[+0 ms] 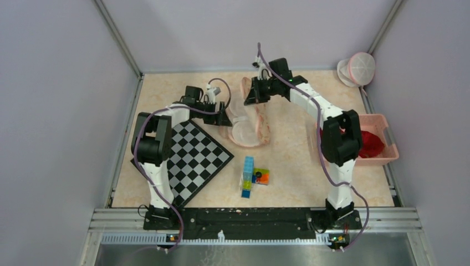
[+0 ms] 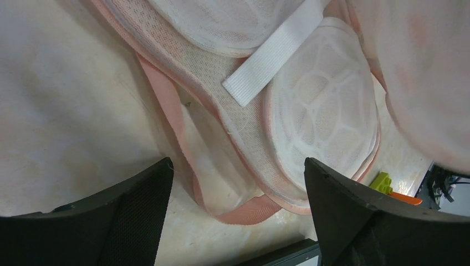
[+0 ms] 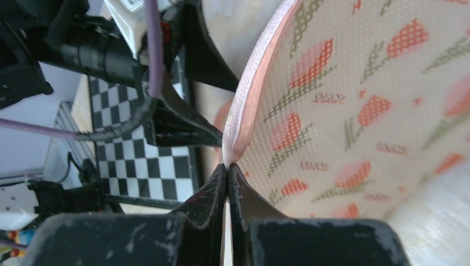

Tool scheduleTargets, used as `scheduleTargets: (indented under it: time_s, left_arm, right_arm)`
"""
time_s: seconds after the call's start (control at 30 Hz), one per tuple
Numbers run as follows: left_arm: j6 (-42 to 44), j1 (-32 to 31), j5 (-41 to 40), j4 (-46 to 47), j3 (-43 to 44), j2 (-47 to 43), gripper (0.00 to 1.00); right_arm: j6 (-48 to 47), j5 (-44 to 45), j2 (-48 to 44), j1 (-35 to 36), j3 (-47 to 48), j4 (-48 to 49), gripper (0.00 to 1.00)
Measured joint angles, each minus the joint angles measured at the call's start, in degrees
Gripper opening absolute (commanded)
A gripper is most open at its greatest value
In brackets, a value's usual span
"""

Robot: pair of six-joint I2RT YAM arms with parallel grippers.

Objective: Unzip the laundry bag and remove the bra
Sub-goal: Close the laundry bag at the center of the board.

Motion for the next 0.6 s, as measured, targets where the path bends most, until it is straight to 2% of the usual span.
scheduleTargets:
  time_s: [0.07,0.17,0.37,0.6]
  left_arm:
    - [-0.33,0.22,-0.13,0.17,0.00,0.00,0.94]
    - [-0.74,0.79,-0.57,0.42,0.00,0.00,0.96]
    - [-0.81,2.47,-0.87,0.35,0.00,-0.24,0.98]
    - [-0.50,6.80,-1.09,0.31,-1.07,-3.41,0.99]
  right_arm:
    - [1.81,-1.14,1.86,1.51,1.07,1.22,0.01]
    - [4.35,-2.75,5.09,3.74,3.52,2.60,0.21]
    - [7.67,-6.36,8.11,5.70,5.75,5.14,0.45]
    - [7.96,-8.17,7.61,2.45,6.25,6.82,0.53]
